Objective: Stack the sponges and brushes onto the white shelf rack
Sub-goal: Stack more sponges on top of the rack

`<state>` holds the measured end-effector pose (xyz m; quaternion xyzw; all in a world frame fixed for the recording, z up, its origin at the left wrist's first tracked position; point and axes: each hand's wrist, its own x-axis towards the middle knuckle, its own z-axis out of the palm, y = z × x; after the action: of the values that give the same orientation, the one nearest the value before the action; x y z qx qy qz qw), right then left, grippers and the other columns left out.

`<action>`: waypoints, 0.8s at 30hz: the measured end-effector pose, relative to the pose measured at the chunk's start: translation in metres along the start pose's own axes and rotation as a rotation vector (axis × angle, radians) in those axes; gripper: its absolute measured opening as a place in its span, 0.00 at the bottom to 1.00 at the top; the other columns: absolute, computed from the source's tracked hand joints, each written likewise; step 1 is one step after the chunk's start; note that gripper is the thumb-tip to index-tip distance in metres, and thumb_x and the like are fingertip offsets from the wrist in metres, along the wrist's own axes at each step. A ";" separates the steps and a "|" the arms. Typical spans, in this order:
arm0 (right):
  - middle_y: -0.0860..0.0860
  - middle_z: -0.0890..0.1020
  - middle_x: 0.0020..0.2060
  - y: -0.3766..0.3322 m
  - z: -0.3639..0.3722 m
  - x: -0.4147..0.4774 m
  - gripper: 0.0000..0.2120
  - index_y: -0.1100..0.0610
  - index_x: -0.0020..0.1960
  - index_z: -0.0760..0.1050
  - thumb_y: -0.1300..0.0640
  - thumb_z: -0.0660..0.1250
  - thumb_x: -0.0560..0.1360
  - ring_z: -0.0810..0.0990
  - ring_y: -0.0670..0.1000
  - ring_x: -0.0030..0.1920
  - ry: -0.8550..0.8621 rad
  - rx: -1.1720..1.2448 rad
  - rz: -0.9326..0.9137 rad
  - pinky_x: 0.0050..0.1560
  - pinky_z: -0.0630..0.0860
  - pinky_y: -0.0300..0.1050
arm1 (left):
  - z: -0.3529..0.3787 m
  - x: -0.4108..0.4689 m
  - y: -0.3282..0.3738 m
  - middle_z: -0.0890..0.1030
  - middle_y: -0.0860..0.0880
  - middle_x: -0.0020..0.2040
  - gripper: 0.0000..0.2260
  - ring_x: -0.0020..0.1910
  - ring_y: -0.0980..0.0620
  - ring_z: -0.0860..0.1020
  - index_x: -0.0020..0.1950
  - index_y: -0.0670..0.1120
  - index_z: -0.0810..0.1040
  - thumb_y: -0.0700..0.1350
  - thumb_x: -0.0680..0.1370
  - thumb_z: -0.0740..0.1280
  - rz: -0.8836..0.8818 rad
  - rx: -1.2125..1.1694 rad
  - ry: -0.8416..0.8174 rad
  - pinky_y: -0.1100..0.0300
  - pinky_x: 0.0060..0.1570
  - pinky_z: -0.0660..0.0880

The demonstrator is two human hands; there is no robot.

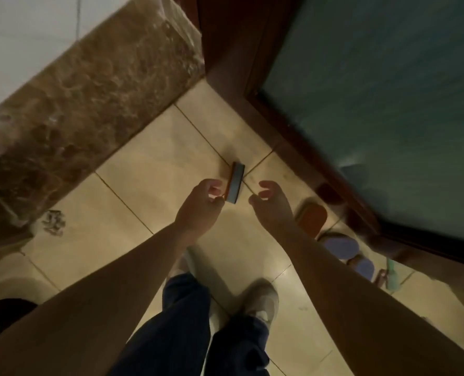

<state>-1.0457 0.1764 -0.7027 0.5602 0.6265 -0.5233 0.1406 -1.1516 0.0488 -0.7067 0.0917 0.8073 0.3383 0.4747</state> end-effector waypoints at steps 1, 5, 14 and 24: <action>0.54 0.76 0.62 0.007 0.011 0.015 0.22 0.52 0.68 0.68 0.57 0.68 0.75 0.77 0.55 0.60 -0.002 0.004 -0.005 0.53 0.73 0.43 | 0.006 0.014 -0.010 0.77 0.52 0.55 0.15 0.49 0.54 0.77 0.64 0.50 0.73 0.41 0.77 0.65 -0.005 -0.004 0.019 0.59 0.51 0.73; 0.55 0.76 0.63 0.030 0.046 0.065 0.23 0.54 0.69 0.67 0.58 0.66 0.75 0.77 0.54 0.60 -0.023 0.073 0.010 0.43 0.71 0.35 | 0.025 0.059 -0.039 0.76 0.50 0.57 0.17 0.52 0.51 0.76 0.66 0.46 0.72 0.38 0.78 0.65 -0.038 -0.023 0.032 0.58 0.55 0.72; 0.56 0.78 0.62 0.051 0.075 0.102 0.21 0.59 0.71 0.68 0.62 0.64 0.78 0.78 0.55 0.60 -0.087 0.323 -0.009 0.61 0.76 0.49 | 0.052 0.095 -0.074 0.76 0.39 0.63 0.21 0.62 0.43 0.75 0.70 0.40 0.70 0.28 0.78 0.55 0.026 -0.047 -0.061 0.60 0.62 0.70; 0.52 0.79 0.52 0.089 0.016 0.050 0.12 0.54 0.62 0.71 0.56 0.63 0.79 0.79 0.54 0.56 -0.011 0.508 0.140 0.62 0.76 0.57 | 0.109 0.045 -0.042 0.75 0.54 0.56 0.11 0.49 0.61 0.76 0.60 0.51 0.74 0.42 0.79 0.64 0.055 -0.040 0.080 0.71 0.43 0.70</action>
<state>-0.9927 0.1757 -0.7917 0.6169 0.4340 -0.6556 0.0348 -1.0781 0.0884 -0.7999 0.0907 0.8159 0.3708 0.4342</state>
